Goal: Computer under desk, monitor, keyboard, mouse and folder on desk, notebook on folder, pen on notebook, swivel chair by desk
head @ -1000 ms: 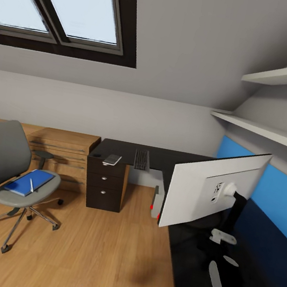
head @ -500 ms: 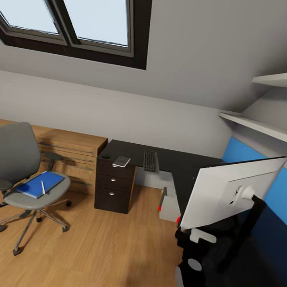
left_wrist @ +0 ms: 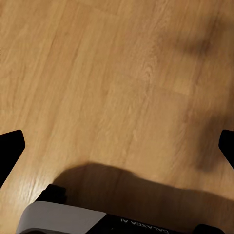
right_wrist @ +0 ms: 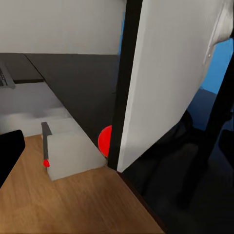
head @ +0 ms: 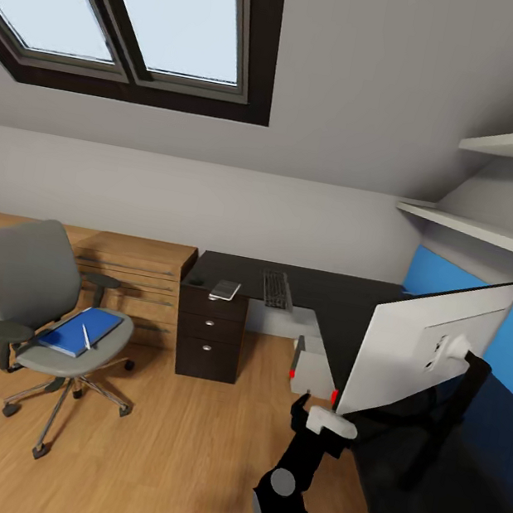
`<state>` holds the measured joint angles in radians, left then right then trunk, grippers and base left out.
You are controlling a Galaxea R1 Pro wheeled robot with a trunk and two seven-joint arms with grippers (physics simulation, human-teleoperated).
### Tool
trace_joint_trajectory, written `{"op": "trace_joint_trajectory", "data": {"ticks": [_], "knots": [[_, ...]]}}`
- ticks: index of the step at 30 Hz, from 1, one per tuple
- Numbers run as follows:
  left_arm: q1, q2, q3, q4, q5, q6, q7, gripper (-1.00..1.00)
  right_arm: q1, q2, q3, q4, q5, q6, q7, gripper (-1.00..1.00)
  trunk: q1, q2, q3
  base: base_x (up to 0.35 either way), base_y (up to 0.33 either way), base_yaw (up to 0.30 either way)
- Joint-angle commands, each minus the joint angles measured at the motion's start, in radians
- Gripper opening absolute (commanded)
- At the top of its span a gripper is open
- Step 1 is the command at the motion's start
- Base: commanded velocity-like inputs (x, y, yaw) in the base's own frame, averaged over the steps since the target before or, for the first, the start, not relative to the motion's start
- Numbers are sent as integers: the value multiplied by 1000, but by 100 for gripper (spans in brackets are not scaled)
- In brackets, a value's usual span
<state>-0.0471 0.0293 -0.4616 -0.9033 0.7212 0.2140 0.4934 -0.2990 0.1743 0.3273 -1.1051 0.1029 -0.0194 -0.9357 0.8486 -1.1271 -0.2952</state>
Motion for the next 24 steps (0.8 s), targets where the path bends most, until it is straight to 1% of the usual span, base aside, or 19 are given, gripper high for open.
{"op": "trace_joint_trajectory", "data": {"ticks": [1,7,14,15,18,22,23,24], "knots": [[-1,1,-5,-2,6,2,8,100,-10,0,9,9,3,-5,-18,100,0,-1,-1,0,13,0],[-1,1,-5,-2,5,2,8,100,-60,0,32,62,4,-39,-54,100,0,-1,-1,0,6,0],[-1,1,-5,-2,6,2,8,100,-78,0,50,136,15,-146,-67,100,0,-1,-1,0,1,0],[-1,1,-5,-2,6,2,8,100,-80,0,58,146,21,-164,-70,100,0,-1,-1,0,0,0],[-1,1,-5,-2,7,2,8,100,-81,0,75,154,27,-181,-84,100,0,-1,-1,0,0,0],[-1,1,-5,-1,7,2,8,100,-82,0,97,161,31,-191,-118,100,0,-1,-1,0,0,0],[-1,1,-5,-1,7,2,8,100,-83,0,114,165,34,-195,-142,100,0,-1,-1,0,0,0],[-1,1,-5,-1,7,2,8,100,-83,0,120,165,34,-196,-148,100,0,-1,-1,0,0,0]]}}
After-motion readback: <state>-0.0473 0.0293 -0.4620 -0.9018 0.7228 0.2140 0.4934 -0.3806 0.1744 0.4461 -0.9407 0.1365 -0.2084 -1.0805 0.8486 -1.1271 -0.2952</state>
